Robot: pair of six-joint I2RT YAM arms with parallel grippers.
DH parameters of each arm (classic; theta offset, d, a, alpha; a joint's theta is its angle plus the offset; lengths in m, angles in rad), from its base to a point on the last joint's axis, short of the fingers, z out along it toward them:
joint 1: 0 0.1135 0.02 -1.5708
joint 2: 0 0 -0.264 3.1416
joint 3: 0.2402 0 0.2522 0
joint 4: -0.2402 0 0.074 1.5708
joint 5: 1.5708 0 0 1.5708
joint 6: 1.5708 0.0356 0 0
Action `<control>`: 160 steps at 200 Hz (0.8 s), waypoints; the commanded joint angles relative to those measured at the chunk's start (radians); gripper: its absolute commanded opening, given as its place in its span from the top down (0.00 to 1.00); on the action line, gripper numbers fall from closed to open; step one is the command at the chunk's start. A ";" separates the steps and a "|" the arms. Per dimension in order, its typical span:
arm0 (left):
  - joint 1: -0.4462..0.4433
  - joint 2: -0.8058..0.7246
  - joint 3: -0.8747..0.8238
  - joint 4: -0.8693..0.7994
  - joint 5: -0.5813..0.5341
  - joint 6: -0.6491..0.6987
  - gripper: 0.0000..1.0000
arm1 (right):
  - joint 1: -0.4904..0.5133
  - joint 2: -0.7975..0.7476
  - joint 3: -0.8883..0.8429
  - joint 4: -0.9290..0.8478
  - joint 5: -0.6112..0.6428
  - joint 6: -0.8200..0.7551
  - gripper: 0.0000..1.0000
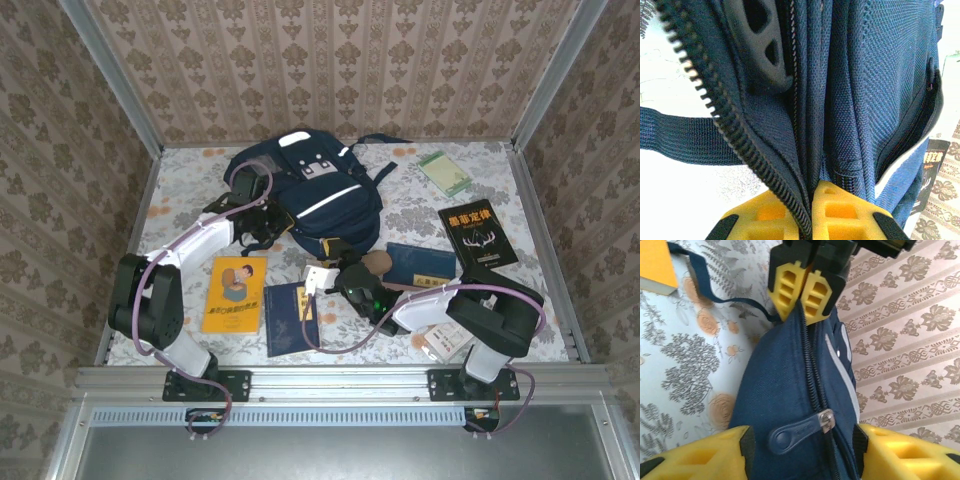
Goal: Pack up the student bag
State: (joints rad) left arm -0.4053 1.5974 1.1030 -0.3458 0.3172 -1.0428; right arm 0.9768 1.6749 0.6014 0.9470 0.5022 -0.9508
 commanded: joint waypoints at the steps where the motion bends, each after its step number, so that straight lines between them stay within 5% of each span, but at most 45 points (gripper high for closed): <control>1: -0.004 -0.035 0.061 0.035 0.008 0.012 0.96 | -0.012 0.022 0.038 0.058 0.023 -0.033 0.51; 62: -0.004 -0.032 0.044 0.042 0.003 0.016 0.96 | -0.036 -0.034 0.078 -0.133 -0.036 0.083 1.00; 160: 0.003 -0.016 0.009 0.079 -0.006 0.024 0.97 | -0.204 -0.277 0.218 -0.810 -0.494 0.758 1.00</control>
State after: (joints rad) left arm -0.4110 1.5974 1.1069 -0.3431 0.3431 -1.0428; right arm 0.8230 1.4422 0.7746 0.3378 0.1722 -0.4538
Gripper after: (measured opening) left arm 0.076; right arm 0.062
